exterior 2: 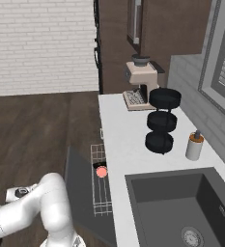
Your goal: Pick up the cup and bowl from the counter, place them in the dishwasher, and close the dishwasher door.
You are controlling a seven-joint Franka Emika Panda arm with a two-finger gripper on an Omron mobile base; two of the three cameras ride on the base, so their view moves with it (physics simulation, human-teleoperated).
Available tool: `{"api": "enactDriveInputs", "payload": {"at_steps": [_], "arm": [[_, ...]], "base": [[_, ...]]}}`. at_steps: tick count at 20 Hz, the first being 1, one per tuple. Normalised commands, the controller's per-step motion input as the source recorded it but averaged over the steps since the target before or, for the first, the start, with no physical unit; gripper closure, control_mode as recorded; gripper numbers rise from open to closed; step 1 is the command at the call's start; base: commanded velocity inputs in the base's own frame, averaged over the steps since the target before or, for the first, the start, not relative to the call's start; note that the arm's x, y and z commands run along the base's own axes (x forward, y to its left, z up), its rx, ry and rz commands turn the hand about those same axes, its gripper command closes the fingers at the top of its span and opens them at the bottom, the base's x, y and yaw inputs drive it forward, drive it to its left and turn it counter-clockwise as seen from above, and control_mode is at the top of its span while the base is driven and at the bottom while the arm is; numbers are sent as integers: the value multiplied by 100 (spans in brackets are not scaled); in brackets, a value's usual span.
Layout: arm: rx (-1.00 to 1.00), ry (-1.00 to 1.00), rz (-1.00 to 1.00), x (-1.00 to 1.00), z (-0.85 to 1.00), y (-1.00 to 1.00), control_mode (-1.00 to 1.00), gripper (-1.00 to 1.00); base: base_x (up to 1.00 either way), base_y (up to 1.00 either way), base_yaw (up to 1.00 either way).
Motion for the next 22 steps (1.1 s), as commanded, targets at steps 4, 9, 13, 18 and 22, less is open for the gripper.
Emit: {"api": "enactDriveInputs", "payload": {"at_steps": [4, 9, 13, 18, 22], "arm": [[-22, 8, 0, 52, -97, 28, -100, -100], [-23, 10, 0, 64, -92, 23, -100, -100], [-25, 11, 0, 58, -98, 4, -100, -100], [-38, 7, 0, 51, -100, 30, -100, -100], [-36, 6, 0, 47, -100, 0, -100, -100]], "base": [[0, 0, 0], [0, 0, 0], [0, 0, 0], [0, 0, 0], [0, 0, 0]]}}
